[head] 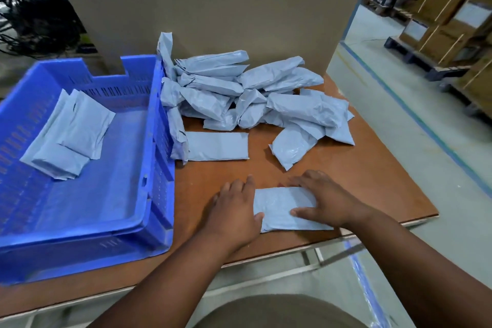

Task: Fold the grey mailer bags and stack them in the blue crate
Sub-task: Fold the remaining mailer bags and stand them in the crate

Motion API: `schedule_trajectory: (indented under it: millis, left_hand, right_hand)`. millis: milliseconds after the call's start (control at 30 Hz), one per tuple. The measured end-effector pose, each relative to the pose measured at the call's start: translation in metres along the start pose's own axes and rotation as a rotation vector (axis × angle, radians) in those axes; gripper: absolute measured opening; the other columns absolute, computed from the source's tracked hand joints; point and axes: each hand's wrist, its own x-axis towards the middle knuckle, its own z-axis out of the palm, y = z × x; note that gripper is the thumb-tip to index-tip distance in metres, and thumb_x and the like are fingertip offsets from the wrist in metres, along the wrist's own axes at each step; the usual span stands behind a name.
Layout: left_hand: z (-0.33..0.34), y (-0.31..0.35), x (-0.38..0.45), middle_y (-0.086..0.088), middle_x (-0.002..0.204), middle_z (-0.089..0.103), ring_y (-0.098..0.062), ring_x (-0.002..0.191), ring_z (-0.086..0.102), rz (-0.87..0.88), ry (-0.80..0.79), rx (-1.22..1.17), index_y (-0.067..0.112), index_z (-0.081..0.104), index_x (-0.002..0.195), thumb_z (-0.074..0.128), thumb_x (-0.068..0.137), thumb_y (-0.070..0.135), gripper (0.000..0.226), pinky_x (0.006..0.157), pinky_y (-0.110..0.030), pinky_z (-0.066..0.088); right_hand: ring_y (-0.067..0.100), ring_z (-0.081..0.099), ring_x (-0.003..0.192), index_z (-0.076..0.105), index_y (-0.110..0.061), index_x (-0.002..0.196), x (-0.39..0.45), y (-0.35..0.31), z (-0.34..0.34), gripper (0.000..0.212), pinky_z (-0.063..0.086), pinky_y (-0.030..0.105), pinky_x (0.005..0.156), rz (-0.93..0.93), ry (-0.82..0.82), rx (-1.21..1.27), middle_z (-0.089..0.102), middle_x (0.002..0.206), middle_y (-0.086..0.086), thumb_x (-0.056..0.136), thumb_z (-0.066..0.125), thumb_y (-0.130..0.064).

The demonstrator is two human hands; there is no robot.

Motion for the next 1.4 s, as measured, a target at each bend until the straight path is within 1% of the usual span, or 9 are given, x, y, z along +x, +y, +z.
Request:
schedule_trajectory:
  millis: [167,333,467,567,667,800,1067,1200,1400]
  left_hand:
    - [-0.013,0.007,0.009,0.003,0.12,0.053,-0.019,0.116,0.051,0.045,0.038,-0.058,0.024,0.063,0.121,0.076,0.084,0.06,0.054,0.094,-0.037,0.051]
    - [-0.047,0.024,0.025,0.011,0.107,0.065,-0.013,0.101,0.06,-0.103,0.015,-0.172,0.031,0.065,0.102,0.081,0.082,0.05,0.032,0.086,-0.034,0.053]
    - [-0.067,0.04,0.037,0.018,0.101,0.064,-0.007,0.101,0.06,-0.183,-0.007,-0.155,0.035,0.064,0.1,0.079,0.086,0.038,0.021,0.065,-0.014,0.037]
    - [-0.083,0.047,0.047,0.019,0.115,0.064,-0.004,0.107,0.058,-0.214,-0.009,-0.079,0.039,0.068,0.119,0.075,0.087,0.039,0.033,0.067,-0.01,0.033]
    - [-0.101,0.046,0.057,0.014,0.101,0.063,-0.013,0.099,0.061,-0.276,0.01,-0.034,0.039,0.065,0.099,0.075,0.081,0.044,0.021,0.079,-0.031,0.051]
    - [-0.134,0.04,0.055,0.013,0.09,0.061,-0.013,0.089,0.057,-0.383,0.107,-0.009,0.026,0.063,0.09,0.08,0.081,0.036,0.022,0.073,-0.032,0.042]
    - [-0.241,-0.021,0.021,0.007,0.076,0.068,-0.016,0.075,0.064,-0.612,0.322,0.071,0.023,0.071,0.08,0.088,0.079,0.031,0.019,0.067,-0.034,0.049]
    - [-0.292,-0.074,0.002,0.005,0.074,0.066,-0.017,0.071,0.061,-0.666,0.397,0.107,0.02,0.07,0.079,0.088,0.08,0.035,0.023,0.062,-0.033,0.042]
    - [-0.324,-0.177,-0.006,-0.001,0.064,0.071,-0.022,0.06,0.074,-0.807,0.411,-0.051,0.014,0.07,0.073,0.087,0.067,0.037,0.03,0.062,-0.045,0.065]
  right_hand:
    - [0.003,0.052,0.118,0.062,-0.043,0.132,0.005,0.021,-0.009,0.066,0.045,0.028,0.103,-0.065,-0.003,0.122,0.053,0.124,-0.02,0.075,0.08,-0.074]
    - [0.006,0.064,0.097,0.065,-0.035,0.099,0.026,0.038,-0.036,0.041,0.054,0.039,0.087,-0.061,0.014,0.3,0.068,0.101,-0.017,0.074,0.088,-0.058]
    - [0.007,0.064,0.095,0.066,-0.035,0.093,0.057,0.044,-0.063,0.027,0.053,0.039,0.088,-0.149,0.001,0.359,0.069,0.098,-0.017,0.081,0.087,-0.047]
    - [0.004,0.063,0.1,0.066,-0.038,0.096,0.081,0.044,-0.082,0.024,0.051,0.033,0.09,-0.247,0.013,0.355,0.068,0.102,-0.021,0.084,0.087,-0.043]
    - [0.002,0.062,0.099,0.069,-0.035,0.103,0.11,0.038,-0.105,0.026,0.048,0.028,0.086,-0.358,0.033,0.314,0.068,0.103,-0.019,0.086,0.087,-0.04]
    - [0.002,0.058,0.099,0.072,-0.034,0.116,0.148,0.012,-0.137,0.03,0.04,0.016,0.081,-0.443,0.091,0.283,0.067,0.11,-0.019,0.089,0.085,-0.039]
    - [0.017,0.063,0.12,0.028,-0.04,0.162,0.21,-0.088,-0.157,0.088,0.052,0.043,0.105,-0.427,0.151,0.388,0.045,0.158,-0.003,0.09,0.078,-0.052]
    - [0.015,0.064,0.115,0.03,-0.043,0.16,0.22,-0.155,-0.145,0.083,0.053,0.042,0.102,-0.478,0.147,0.42,0.043,0.156,-0.006,0.091,0.074,-0.055]
    - [0.014,0.05,0.132,0.048,-0.037,0.152,0.23,-0.243,-0.102,0.063,0.044,0.035,0.11,-0.544,0.122,0.292,0.047,0.147,-0.008,0.095,0.067,-0.056]
